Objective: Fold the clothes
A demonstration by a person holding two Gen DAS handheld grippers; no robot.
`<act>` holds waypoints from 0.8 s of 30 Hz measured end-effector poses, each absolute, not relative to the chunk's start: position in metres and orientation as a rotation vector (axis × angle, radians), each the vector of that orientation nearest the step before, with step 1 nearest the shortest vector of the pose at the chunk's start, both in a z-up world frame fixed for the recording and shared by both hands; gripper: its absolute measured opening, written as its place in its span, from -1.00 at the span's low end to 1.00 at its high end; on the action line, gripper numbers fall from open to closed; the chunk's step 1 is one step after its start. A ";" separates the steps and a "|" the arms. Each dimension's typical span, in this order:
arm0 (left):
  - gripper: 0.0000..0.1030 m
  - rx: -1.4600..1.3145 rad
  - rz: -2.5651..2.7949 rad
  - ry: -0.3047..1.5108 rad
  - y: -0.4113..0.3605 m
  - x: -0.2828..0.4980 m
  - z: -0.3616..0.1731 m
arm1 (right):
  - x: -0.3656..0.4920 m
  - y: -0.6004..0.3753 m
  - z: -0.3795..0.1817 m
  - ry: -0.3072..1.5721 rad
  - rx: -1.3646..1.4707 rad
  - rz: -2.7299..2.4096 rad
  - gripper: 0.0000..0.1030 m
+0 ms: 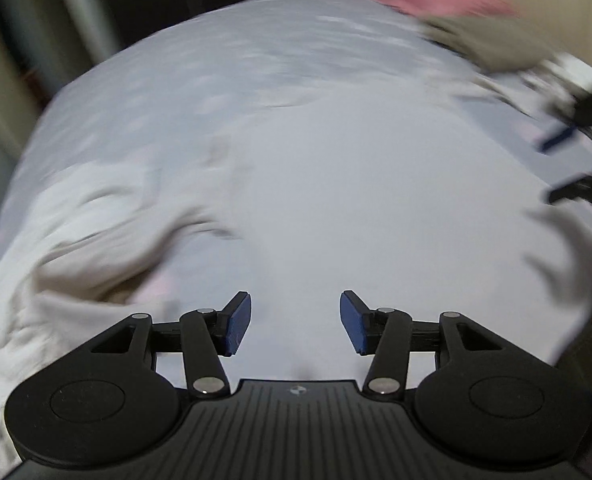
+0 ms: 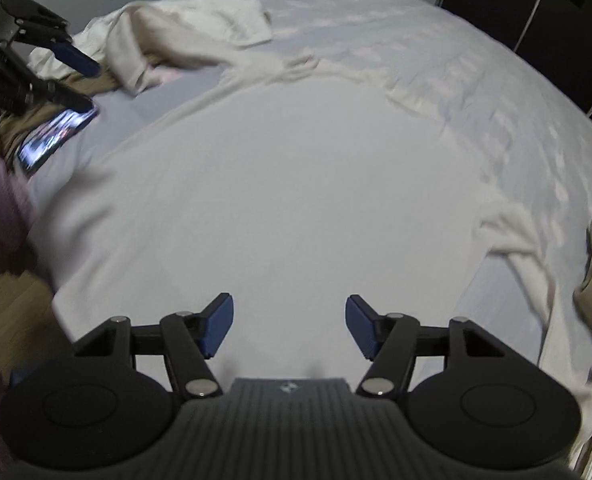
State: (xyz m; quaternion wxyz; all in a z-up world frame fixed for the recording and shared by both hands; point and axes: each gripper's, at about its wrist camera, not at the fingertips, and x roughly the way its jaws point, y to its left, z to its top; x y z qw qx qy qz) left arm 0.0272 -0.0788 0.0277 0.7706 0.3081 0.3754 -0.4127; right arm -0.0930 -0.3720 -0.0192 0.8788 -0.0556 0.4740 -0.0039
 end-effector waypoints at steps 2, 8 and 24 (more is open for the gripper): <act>-0.08 0.638 -0.801 0.810 -0.067 0.062 0.030 | -0.082 -0.381 -0.021 0.973 -0.072 -0.036 0.27; 0.02 0.454 -0.508 0.837 -0.028 0.156 0.024 | -0.059 -0.404 -0.039 0.988 0.020 -0.112 0.27; -0.89 0.332 -0.476 0.942 -0.012 0.225 -0.003 | 0.000 -0.392 -0.077 1.045 0.085 -0.050 0.27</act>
